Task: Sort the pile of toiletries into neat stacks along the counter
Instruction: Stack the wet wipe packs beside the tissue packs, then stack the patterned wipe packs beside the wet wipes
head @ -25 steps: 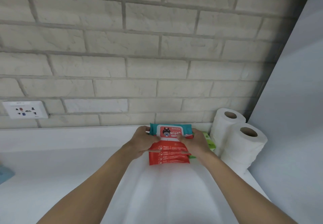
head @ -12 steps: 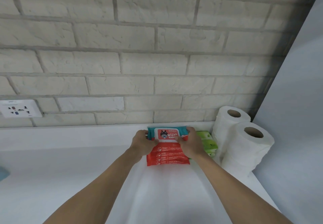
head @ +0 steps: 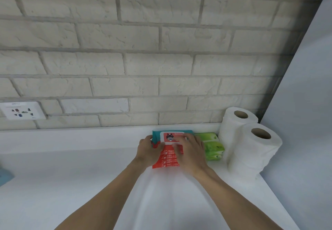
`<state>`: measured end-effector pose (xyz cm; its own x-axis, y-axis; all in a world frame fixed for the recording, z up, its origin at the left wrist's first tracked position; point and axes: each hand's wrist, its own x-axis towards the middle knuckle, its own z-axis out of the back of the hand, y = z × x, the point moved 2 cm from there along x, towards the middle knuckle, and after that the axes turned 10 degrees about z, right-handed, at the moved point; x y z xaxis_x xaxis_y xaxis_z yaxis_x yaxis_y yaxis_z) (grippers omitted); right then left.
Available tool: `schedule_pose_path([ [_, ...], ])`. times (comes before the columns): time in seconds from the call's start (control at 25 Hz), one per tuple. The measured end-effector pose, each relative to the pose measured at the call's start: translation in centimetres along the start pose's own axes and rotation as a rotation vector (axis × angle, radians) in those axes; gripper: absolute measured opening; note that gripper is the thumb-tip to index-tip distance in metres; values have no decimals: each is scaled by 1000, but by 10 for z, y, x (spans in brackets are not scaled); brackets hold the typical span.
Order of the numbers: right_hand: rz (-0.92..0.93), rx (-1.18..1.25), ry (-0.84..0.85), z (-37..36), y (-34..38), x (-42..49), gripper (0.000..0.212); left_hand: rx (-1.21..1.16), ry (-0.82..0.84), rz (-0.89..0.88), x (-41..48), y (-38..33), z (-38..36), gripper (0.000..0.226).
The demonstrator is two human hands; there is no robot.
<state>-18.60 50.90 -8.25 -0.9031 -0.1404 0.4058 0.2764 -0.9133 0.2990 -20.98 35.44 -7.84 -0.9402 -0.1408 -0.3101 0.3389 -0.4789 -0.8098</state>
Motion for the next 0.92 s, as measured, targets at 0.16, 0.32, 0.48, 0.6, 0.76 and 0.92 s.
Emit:
schedule_pose_path([
  [0.16, 21, 3, 48, 1, 4, -5, 37, 0, 14, 31, -4, 7, 6, 57],
  [0.32, 19, 15, 76, 1, 12, -5, 39, 32, -35, -19, -16, 18, 24, 54],
  [0.48, 46, 32, 67, 5, 41, -10, 37, 48, -76, -107, -36, 38, 56, 46],
  [0.6, 116, 103, 66, 7, 75, -17, 31, 15, -88, -151, -57, 57, 85, 40],
  [0.76, 190, 289, 81, 1, 132, -31, 26, 31, -183, -221, -89, 93, 129, 37],
  [0.92, 224, 441, 79, -12, 191, -49, 24, 82, -289, -253, -113, 139, 181, 34],
])
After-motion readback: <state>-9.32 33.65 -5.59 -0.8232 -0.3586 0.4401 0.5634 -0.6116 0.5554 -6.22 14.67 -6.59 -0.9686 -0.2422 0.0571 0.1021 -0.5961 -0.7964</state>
